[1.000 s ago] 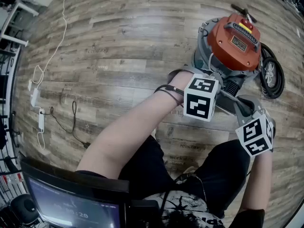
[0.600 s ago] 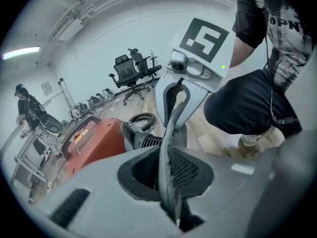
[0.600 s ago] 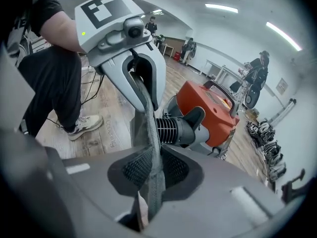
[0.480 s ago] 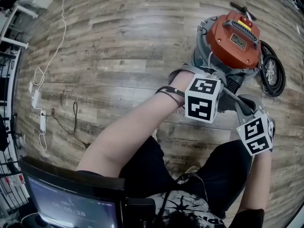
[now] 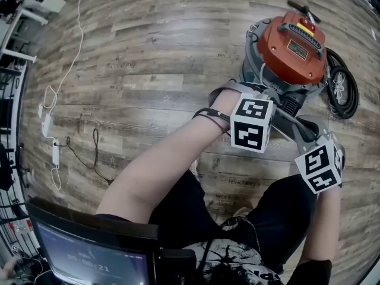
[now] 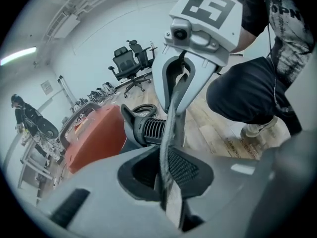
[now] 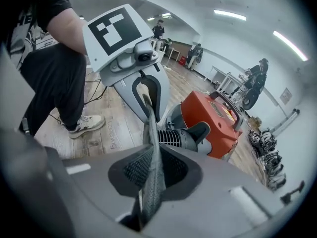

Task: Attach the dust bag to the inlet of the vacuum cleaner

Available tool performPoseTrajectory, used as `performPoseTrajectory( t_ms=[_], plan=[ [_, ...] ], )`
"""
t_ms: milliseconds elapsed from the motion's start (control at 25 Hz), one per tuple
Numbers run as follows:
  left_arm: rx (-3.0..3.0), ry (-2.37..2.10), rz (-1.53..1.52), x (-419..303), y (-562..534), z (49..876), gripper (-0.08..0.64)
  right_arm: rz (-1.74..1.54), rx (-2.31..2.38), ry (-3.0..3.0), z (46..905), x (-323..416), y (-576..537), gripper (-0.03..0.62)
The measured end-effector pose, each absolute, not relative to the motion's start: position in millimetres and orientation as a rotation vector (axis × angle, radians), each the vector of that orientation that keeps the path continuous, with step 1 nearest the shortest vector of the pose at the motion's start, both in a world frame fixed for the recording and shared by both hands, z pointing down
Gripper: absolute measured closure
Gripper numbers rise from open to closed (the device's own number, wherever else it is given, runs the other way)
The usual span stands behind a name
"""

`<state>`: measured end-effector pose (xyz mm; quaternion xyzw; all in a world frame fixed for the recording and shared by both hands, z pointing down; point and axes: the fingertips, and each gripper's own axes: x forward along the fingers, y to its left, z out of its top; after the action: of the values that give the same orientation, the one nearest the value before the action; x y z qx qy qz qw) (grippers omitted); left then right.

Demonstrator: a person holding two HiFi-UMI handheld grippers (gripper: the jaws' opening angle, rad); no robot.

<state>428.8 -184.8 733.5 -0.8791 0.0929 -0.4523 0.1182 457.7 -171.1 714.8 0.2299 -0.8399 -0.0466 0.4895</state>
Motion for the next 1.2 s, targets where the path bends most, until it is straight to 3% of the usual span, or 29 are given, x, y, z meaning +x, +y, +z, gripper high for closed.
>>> performPoseTrajectory(
  t_ms=[480, 1000, 1200],
  plan=[
    [-2.538, 0.224, -1.253, 456.5, -185.2, 713.6, 0.509, 0.016, 0.661, -2.060, 739.3, 483.9, -176.1, 0.555],
    [-2.593, 0.294, -1.375, 431.4, -199.3, 748.9, 0.517, -0.212, 0.586, -1.988, 708.4, 452.5, -183.8, 0.554],
    [-2.591, 0.272, -1.308, 444.3, -198.6, 734.7, 0.518, -0.141, 0.638, -2.033, 714.3, 473.6, -185.5, 0.554]
  ],
)
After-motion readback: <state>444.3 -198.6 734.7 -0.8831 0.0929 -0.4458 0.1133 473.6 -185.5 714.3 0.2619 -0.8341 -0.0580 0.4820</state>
